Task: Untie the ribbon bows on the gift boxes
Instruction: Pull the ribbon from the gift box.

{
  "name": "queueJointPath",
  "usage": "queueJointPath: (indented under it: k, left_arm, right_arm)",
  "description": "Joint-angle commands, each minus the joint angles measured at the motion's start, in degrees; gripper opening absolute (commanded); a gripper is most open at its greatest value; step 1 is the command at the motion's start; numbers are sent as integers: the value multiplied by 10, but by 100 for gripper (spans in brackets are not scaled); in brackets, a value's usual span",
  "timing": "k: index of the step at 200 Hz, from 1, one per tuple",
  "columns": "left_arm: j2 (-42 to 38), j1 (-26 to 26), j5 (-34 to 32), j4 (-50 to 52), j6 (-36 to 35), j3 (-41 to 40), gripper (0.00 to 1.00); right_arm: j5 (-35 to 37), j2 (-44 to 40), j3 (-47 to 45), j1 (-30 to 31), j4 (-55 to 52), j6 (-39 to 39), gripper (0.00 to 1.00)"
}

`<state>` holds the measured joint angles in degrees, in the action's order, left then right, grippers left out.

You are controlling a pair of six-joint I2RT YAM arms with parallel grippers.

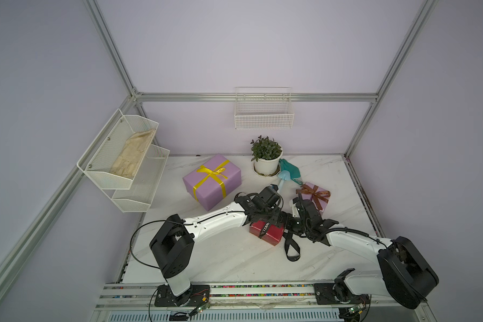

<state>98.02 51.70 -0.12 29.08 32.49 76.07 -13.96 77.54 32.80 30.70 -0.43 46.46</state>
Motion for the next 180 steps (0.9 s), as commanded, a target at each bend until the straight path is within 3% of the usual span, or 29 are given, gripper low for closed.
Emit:
queueJointPath:
  k: [1,56,92,122,152,180]
  left_arm:
    - [-31,-18,57,-64,22,-27,0]
    - [-76,-70,132,-106,16,-37,0]
    - [-99,-70,134,-109,17,-6,0]
    - [-120,-74,122,-128,16,-26,0]
    - [-140,-95,154,-149,37,-38,0]
    - [-154,-103,149,-138,22,-5,0]
  right_arm:
    - [50,22,17,20,29,31,97]
    - [108,61,49,27,-22,31,97]
    - [115,89,82,27,-31,21,97]
    - [125,132,138,30,-58,-7,97]
    - [140,170,168,32,-74,-11,97]
    - [143,178,184,32,-73,-16,97]
